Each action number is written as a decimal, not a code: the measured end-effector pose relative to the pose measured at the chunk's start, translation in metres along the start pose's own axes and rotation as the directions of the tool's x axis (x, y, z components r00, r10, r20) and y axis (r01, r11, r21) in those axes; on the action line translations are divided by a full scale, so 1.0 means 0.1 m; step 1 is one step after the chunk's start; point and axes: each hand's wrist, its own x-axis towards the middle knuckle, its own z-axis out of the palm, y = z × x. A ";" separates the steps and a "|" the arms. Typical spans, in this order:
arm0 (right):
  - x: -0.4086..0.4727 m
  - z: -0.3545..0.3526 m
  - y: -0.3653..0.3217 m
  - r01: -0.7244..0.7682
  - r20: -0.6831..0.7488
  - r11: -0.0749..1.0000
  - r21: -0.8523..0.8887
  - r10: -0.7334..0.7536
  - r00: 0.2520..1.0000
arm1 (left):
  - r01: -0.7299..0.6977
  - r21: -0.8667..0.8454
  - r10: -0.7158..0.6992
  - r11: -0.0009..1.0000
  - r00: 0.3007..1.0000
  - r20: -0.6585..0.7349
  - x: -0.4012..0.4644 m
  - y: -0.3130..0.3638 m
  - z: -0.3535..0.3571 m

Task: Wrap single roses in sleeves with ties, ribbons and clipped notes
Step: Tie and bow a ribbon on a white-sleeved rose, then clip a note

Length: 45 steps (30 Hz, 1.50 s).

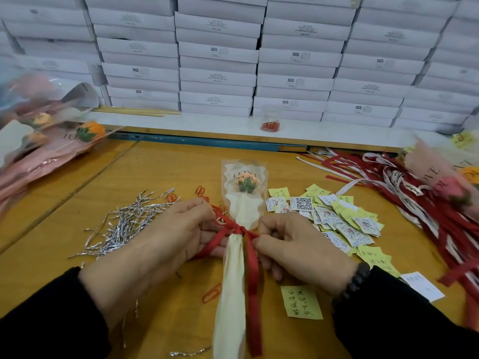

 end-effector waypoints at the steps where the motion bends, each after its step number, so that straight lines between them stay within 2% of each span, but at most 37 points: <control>1: 0.01 0.01 0.00 0.012 0.001 1.000 0.009 -0.012 1.000 | 0.008 0.005 -0.008 1.000 1.000 0.013 0.00 0.00 0.00; 4: 0.02 0.06 0.00 0.055 0.027 0.998 0.032 -0.056 0.998 | 0.018 0.027 -0.017 0.999 0.999 -0.031 0.00 -0.02 0.01; 9: -0.02 0.11 -0.03 0.073 0.103 0.993 0.091 -0.082 0.991 | -0.009 -0.035 0.006 0.999 0.996 -0.089 0.01 -0.04 0.06; 11: -0.01 0.10 -0.05 0.049 0.019 0.990 0.133 -0.052 0.998 | -0.007 -0.045 0.004 0.999 0.998 -0.068 -0.01 0.00 0.05; 13: 0.03 0.07 -0.01 -0.034 -0.108 0.969 0.244 0.062 0.992 | 0.006 -0.057 -0.008 0.998 0.999 -0.035 -0.05 0.08 0.04; 15: 0.08 0.01 0.06 -0.124 -0.168 0.901 0.416 0.210 0.963 | 0.029 -0.061 -0.028 0.998 0.999 0.016 -0.10 0.16 0.02; 17: 0.13 -0.04 0.10 -0.167 -0.161 0.820 0.548 0.299 0.940 | 0.049 -0.044 -0.046 0.998 0.997 0.068 -0.15 0.22 -0.01; 20: 0.16 -0.08 0.15 -0.161 -0.137 0.722 0.673 0.335 0.932 | 0.093 -0.002 -0.092 0.996 0.984 0.153 -0.19 0.23 -0.09; 24: 0.18 -0.09 0.18 -0.135 -0.130 0.647 0.750 0.344 0.930 | 0.175 0.035 -0.178 0.984 0.946 0.271 -0.20 0.27 -0.25; 27: 0.19 -0.07 0.19 -0.120 -0.083 0.635 0.763 0.281 0.956 | 0.222 0.169 -0.266 0.960 0.910 0.318 -0.20 0.28 -0.36; 31: 0.17 -0.01 0.17 -0.104 -0.073 0.687 0.719 0.224 0.972 | 0.245 0.358 -0.351 0.901 0.897 0.269 -0.17 0.31 -0.39; 33: 0.14 0.05 0.14 -0.125 -0.018 0.715 0.688 0.189 0.982 | 0.239 0.353 -0.335 0.904 0.911 0.240 -0.15 0.36 -0.34; 37: 0.07 0.18 0.10 -0.136 0.119 0.773 0.620 0.079 0.990 | 0.172 0.299 -0.214 0.939 0.970 0.117 -0.01 0.36 -0.26; 40: 0.04 0.21 0.07 -0.140 0.162 0.809 0.572 0.056 0.985 | 0.143 0.264 -0.163 0.954 0.985 0.058 0.10 0.34 -0.24; 42: 0.05 0.20 0.07 -0.133 0.155 0.849 0.512 0.060 0.986 | 0.155 0.244 -0.167 0.957 0.985 0.031 0.14 0.32 -0.27; 45: 0.13 0.13 0.09 -0.154 0.041 0.881 0.448 0.152 0.988 | 0.154 0.226 -0.164 0.962 0.986 0.026 0.17 0.29 -0.29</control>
